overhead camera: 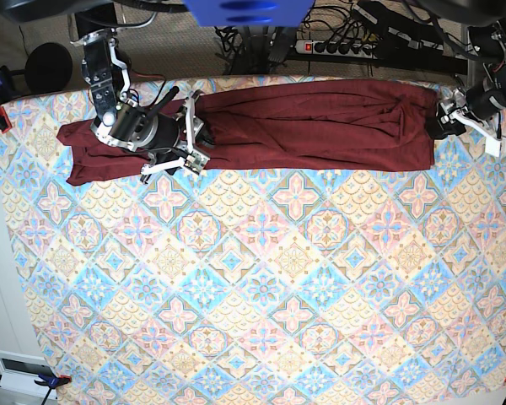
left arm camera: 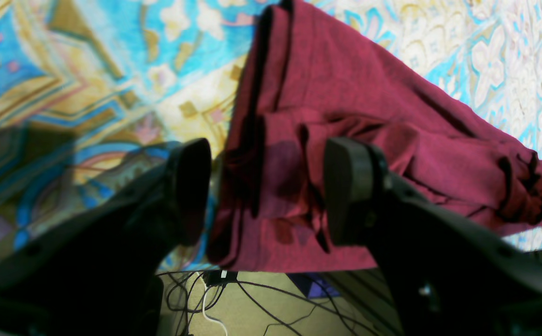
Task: Layout the t-shirt on the table in an organized manner, then fold the t-shirt properly
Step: 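Hold both shirt ends and straighten the folded strip, then grasp the shirt end with the left gripper and fold it toward the right gripper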
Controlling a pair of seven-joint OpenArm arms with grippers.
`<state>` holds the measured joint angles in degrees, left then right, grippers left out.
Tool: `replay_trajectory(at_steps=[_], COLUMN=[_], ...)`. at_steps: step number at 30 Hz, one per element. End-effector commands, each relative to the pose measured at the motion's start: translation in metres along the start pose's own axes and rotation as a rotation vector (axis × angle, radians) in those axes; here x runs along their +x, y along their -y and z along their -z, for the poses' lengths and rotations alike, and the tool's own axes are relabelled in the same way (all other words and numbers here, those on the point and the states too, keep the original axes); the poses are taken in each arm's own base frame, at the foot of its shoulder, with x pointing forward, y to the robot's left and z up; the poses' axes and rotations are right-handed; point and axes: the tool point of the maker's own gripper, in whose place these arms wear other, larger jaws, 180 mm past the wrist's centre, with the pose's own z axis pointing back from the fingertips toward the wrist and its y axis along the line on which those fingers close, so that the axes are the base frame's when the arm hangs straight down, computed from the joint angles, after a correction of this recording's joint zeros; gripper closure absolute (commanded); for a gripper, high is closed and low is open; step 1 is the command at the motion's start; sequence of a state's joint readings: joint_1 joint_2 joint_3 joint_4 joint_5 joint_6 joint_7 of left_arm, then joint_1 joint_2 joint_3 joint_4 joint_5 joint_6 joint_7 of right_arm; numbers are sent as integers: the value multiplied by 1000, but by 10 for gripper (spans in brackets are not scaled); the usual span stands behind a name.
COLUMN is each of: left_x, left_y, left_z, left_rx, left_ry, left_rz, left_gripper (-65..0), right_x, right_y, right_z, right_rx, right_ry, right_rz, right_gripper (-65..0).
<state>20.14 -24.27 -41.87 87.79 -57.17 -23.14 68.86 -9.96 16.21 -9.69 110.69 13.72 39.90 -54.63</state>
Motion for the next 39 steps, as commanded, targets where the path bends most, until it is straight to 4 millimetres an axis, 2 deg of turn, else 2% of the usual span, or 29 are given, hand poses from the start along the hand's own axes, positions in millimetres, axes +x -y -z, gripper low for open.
replay_trajectory(at_steps=[1, 7, 12, 20, 22, 24, 29, 30, 33, 37, 39], left_x=[17, -1, -19, -33, -38, -38, -32, -32, -20, 7, 22], left_y=[2, -1, 11, 19, 22, 24, 25, 26, 28, 6, -6], left_z=[-6, 6, 21, 29, 32, 32, 32, 33, 32, 11, -2], left_rx=[-1, 43, 19, -5, -17, -26, -29, -31, -34, 18, 47], left_ry=[38, -24, -97, -114, -118, -116, -94, -93, -61, 51, 112], left_rz=[31, 53, 88, 64, 51, 47, 44, 41, 43, -8, -29], left_gripper=[-375, -375, -373, -369, -349, -289, -27, 0, -12, 0, 0], right_x=[12, 12, 12, 12, 12, 11, 19, 19, 21, 18, 4], right_y=[4, 4, 4, 5, 5, 5, 5, 5, 6, 2, -13], right_z=[-5, -5, -5, -5, -5, -5, -10, -10, -11, -12, -11], right_rx=[-11, -11, -11, -12, -12, -12, -23, -24, -26, -21, 9], right_ry=[42, 42, 41, 40, 40, 39, 59, 60, 64, 59, 35], right_rz=[-16, -16, -17, -17, -17, -18, -34, -35, -39, -34, -8], right_gripper=[-200, -200, -200, -200, -199, -199, -199, -199, -199, -199, -199])
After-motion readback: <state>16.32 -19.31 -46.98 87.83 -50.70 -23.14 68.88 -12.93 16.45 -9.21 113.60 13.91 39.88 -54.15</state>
